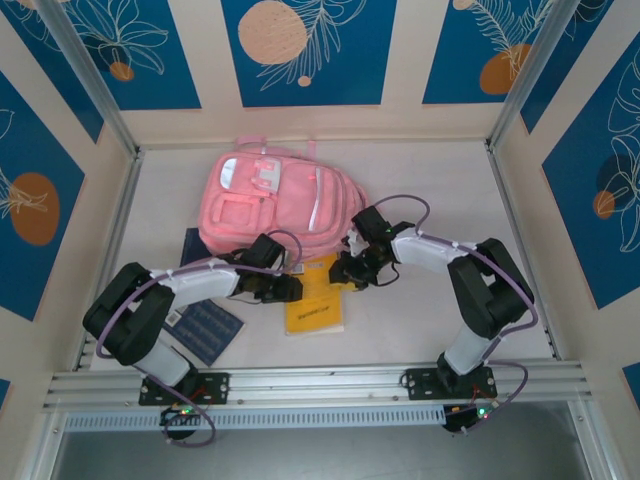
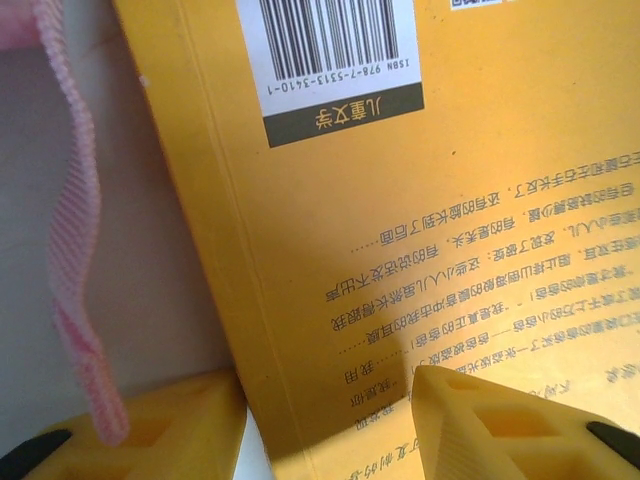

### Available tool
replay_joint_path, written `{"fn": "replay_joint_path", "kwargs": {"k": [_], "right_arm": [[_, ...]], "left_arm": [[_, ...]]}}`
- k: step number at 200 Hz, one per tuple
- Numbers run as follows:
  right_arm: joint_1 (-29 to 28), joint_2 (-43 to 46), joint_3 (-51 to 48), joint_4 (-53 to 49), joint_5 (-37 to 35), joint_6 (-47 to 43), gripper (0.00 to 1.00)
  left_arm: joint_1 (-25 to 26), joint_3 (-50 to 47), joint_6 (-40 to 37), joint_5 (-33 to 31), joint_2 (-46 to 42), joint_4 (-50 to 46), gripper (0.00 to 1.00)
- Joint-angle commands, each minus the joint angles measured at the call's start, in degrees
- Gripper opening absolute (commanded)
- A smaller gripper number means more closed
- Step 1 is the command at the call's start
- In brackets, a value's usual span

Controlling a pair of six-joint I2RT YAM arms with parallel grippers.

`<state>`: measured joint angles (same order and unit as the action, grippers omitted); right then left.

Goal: Pack the student bag
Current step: Pick up the book at the center of the table.

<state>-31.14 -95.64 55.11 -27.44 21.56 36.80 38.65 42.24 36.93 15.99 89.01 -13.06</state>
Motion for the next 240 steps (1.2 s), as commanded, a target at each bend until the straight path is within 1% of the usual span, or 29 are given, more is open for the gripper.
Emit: {"fn": "replay_joint_path", "kwargs": {"k": [1,20,69,77,106,123,154,169,205,240], "right_arm": [[-0.1,1.1,-0.5,5.2,9.9,3.6,0.33],[-0.2,-0.2,-0.7,7.9,12.2,6.1,0.32],[-0.1,-2.8,-2.9,11.1,11.7,8.1,0.24],[-0.1,-3.1,-3.6,12.2,11.7,8.7,0.20],[-0.1,-3.8,-5.5,12.8,11.4,9.2,0.00],[0.3,-2.7,-6.6,10.4,9.0,7.9,0.00],[2.6,1.9,-11.5,9.1,7.1,7.6,0.00],[4.2,5.0,-14.5,9.4,7.0,8.3,0.00],[7.2,11.9,-21.1,10.0,7.1,10.4,0.00],[9.5,17.1,-27.1,14.2,9.3,15.2,0.00]], "left_arm": [[1.9,-0.2,-1.5,2.7,2.4,2.1,0.47],[2.2,0.1,-1.5,2.9,2.2,1.9,0.47],[2.5,-0.3,-1.4,2.8,0.5,1.3,0.47],[2.5,-0.4,-1.3,2.9,0.2,1.4,0.47],[2.5,-0.3,-1.2,3.0,-0.1,1.4,0.47],[2.5,-0.2,-1.2,2.8,-0.7,0.5,0.47],[2.6,-0.1,-2.1,1.1,-2.6,-1.8,0.54],[2.5,0.0,-2.3,0.7,-3.0,-2.4,0.57],[2.5,0.7,-2.1,1.6,-2.3,-2.4,0.59],[2.6,1.6,-0.9,4.5,-0.1,-0.3,0.60]]}}
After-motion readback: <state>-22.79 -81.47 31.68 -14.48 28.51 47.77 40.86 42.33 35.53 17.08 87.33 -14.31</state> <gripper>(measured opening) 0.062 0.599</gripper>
